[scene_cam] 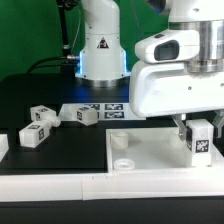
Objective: Assemble one leg
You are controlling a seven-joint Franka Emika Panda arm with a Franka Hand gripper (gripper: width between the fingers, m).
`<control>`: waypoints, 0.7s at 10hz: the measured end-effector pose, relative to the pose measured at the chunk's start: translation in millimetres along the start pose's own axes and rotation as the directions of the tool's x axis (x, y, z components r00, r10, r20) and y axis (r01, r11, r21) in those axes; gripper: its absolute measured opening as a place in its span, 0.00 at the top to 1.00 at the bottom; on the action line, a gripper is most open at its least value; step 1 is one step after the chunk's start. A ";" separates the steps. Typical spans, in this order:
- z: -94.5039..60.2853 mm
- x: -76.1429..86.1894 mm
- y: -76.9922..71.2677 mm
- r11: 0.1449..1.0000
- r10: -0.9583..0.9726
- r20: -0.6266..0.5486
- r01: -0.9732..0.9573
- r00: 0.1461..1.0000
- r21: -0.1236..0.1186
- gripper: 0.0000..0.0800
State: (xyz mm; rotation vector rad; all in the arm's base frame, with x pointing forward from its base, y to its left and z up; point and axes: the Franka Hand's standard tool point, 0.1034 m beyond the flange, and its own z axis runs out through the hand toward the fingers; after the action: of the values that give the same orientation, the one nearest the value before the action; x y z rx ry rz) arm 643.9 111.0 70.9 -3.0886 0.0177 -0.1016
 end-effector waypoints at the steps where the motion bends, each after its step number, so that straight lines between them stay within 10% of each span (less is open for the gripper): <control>1: 0.1 -0.1 0.9 0.983 0.185 -0.004 -0.185 0.983 -0.007 0.64; 7: -1.5 -1.7 2.2 0.446 0.895 0.032 -0.895 0.445 -0.021 0.64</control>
Offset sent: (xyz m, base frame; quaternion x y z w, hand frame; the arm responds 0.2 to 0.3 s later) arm 0.0001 0.0059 0.0024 0.0040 -0.0289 0.4438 0.8957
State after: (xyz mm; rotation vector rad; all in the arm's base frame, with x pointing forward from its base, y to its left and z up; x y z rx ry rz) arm 642.0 108.8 72.2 -2.5972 1.6256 0.0148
